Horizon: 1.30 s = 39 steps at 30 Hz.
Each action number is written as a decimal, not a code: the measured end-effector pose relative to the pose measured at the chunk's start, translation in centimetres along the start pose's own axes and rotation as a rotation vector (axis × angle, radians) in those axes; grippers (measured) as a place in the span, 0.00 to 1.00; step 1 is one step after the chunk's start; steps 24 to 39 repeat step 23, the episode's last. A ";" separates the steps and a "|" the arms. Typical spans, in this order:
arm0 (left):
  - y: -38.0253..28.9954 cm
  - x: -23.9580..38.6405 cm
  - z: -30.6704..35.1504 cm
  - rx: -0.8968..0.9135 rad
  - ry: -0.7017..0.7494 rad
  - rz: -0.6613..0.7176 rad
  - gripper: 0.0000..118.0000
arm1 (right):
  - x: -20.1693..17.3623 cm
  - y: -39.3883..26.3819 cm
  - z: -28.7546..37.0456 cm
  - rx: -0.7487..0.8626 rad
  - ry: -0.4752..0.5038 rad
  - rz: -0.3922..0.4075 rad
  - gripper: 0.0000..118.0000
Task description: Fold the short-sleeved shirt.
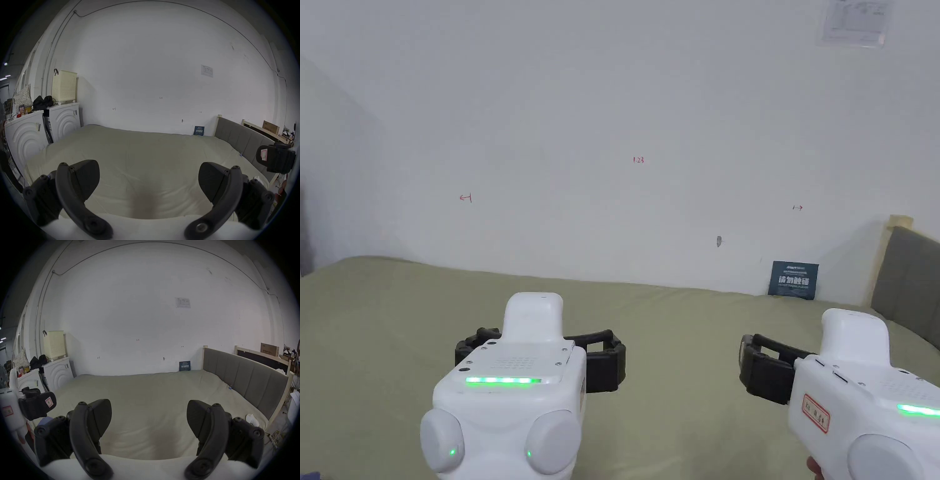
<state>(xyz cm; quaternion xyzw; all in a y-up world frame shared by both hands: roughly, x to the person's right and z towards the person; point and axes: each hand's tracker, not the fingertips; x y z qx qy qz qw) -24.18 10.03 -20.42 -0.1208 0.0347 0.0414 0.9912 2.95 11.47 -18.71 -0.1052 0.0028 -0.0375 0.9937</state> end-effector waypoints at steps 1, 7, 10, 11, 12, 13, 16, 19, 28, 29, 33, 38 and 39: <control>0.0 0.0 0.0 -0.001 0.002 0.001 1.00 | -0.1 0.0 0.0 -0.001 -0.010 0.007 0.83; 0.0 -0.1 0.0 0.002 -0.003 0.014 1.00 | -0.1 0.0 -0.4 -0.023 -0.010 0.001 0.83; 0.1 -0.1 -0.1 0.001 -0.005 0.017 1.00 | -0.4 -0.1 -0.9 -0.042 -0.025 0.020 0.83; 0.1 -0.1 -0.1 -0.002 -0.005 0.016 1.00 | -0.6 -0.2 -1.0 -0.048 -0.033 0.033 0.83; 0.1 -0.1 -0.2 -0.005 -0.006 0.016 1.00 | -0.7 -0.2 -1.1 -0.051 -0.036 0.042 0.83; 0.1 -0.1 -0.2 -0.007 -0.005 0.017 1.00 | -0.7 -0.3 -1.1 -0.056 -0.035 0.043 0.83; 0.0 -0.1 -0.2 -0.013 -0.017 0.031 1.00 | -0.3 -0.1 -1.2 -0.108 0.061 -0.045 0.83; -0.3 -0.3 -0.4 -0.023 -0.002 0.019 1.00 | 0.3 0.0 -1.6 -0.094 0.021 -0.099 0.83; -0.1 -0.6 -0.5 -0.025 -0.005 0.023 1.00 | 0.5 0.1 -1.8 -0.108 0.037 -0.112 0.83; -0.1 -0.6 -0.5 -0.025 -0.005 0.023 1.00 | 0.5 0.1 -1.8 -0.108 0.037 -0.112 0.83; -0.1 -0.6 -0.5 -0.025 -0.005 0.023 1.00 | 0.5 0.1 -1.8 -0.108 0.037 -0.112 0.83; -0.1 -0.6 -0.5 -0.025 -0.005 0.023 1.00 | 0.5 0.1 -1.8 -0.108 0.037 -0.112 0.83; -0.1 -0.6 -0.5 -0.025 -0.005 0.023 1.00 | 0.5 0.1 -1.8 -0.108 0.037 -0.112 0.83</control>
